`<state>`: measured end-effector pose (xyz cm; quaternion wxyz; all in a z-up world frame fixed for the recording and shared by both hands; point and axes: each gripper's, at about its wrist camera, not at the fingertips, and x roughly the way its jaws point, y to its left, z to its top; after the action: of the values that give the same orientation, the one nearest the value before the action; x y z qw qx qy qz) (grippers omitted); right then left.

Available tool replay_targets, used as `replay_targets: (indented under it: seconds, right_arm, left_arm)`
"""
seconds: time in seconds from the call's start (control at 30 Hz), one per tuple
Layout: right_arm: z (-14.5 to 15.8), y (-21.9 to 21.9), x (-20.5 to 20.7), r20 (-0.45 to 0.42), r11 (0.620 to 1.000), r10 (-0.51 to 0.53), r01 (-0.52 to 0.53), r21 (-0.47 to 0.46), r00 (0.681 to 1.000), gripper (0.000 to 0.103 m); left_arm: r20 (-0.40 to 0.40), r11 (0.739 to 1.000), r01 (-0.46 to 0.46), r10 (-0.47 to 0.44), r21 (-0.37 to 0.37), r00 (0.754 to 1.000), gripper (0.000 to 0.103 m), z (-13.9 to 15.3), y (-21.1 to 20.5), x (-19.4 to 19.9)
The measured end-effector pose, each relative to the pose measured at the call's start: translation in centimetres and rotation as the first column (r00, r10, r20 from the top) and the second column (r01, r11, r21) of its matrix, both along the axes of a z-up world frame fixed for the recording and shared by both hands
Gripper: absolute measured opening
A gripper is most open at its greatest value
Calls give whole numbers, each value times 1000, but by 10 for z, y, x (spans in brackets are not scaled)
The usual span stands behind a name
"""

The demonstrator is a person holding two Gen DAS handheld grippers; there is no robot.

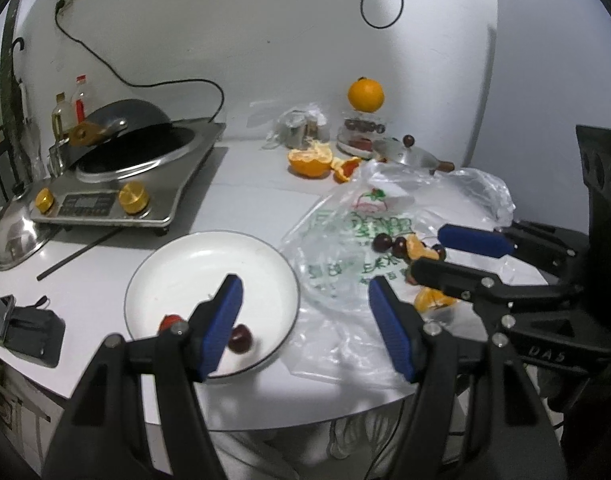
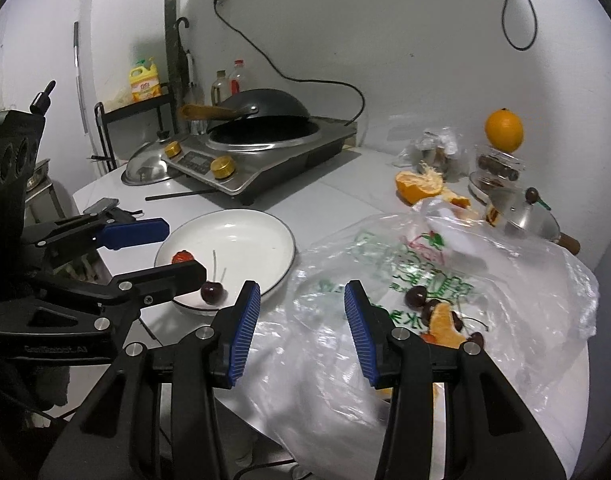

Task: Organize fruits
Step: 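Move both tools back from the plate to the fruit on the bag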

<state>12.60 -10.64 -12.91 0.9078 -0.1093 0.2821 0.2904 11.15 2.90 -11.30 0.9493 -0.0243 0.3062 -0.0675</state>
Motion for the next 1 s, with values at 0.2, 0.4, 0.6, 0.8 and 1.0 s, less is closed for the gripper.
replay_targets:
  seconds: [0.2, 0.4, 0.6, 0.8, 1.0]
  right_arm:
    - [-1, -21, -1, 7, 1000, -18, 18, 3, 1000, 46]
    - [-2, -50, 1, 9, 998, -55, 55, 12, 998, 46]
    - [-10, -83, 4, 4, 996, -93, 93, 4, 996, 46]
    - [-23, -105, 7, -19, 994, -106, 106, -10, 994, 46]
    - [-40, -116, 16, -51, 994, -106, 105, -30, 993, 46]
  left_arm:
    - [-6, 1000, 17, -17, 15, 1000, 67, 1, -20, 5]
    - [-17, 999, 36, -35, 26, 999, 67, -1, -43, 7]
    - [-41, 998, 59, -57, 35, 997, 67, -8, -66, 15]
    - [-66, 995, 85, -82, 44, 994, 67, -16, -88, 23]
    - [-93, 994, 98, -93, 45, 991, 67, -26, -102, 33]
